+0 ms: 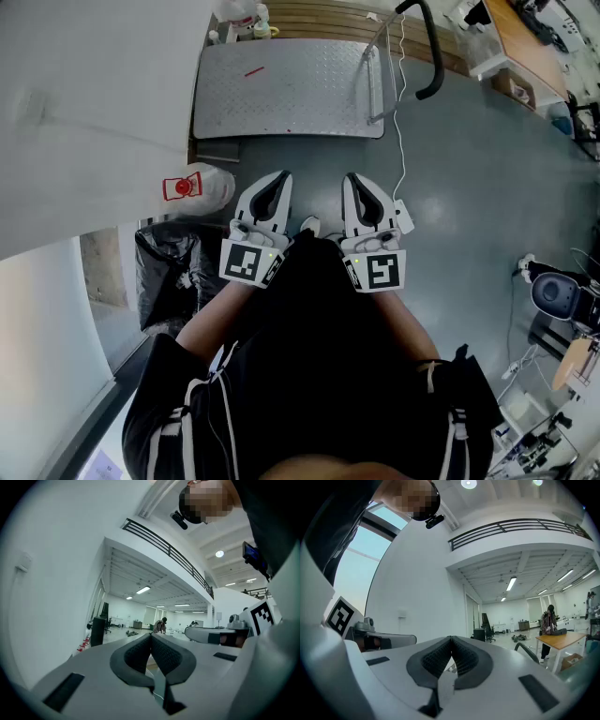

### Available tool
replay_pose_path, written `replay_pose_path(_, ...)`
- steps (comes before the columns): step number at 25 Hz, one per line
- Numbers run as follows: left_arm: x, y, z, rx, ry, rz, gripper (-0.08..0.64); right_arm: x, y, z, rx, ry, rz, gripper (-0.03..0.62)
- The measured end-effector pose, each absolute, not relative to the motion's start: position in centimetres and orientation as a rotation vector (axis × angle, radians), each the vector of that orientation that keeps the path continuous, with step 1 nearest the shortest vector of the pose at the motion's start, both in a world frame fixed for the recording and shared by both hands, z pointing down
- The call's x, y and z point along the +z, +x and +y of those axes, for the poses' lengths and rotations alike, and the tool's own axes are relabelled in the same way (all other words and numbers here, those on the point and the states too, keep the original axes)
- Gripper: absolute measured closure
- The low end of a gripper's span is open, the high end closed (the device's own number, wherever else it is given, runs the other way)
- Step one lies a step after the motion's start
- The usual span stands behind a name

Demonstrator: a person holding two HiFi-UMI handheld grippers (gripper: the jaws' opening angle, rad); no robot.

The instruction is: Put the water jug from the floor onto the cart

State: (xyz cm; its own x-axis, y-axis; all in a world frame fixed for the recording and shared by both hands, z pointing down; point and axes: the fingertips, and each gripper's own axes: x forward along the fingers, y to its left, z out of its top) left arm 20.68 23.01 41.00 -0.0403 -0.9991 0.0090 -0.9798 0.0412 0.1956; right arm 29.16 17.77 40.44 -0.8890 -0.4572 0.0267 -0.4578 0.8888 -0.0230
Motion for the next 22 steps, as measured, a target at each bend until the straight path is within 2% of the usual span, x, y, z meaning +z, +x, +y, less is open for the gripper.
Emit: replay_pose_path(22,42.4,21.3,25.2,-0.129,1.925,-2.272,0.541,42.3,32.1,17.6,0.207,0.694,-3.053,0.574)
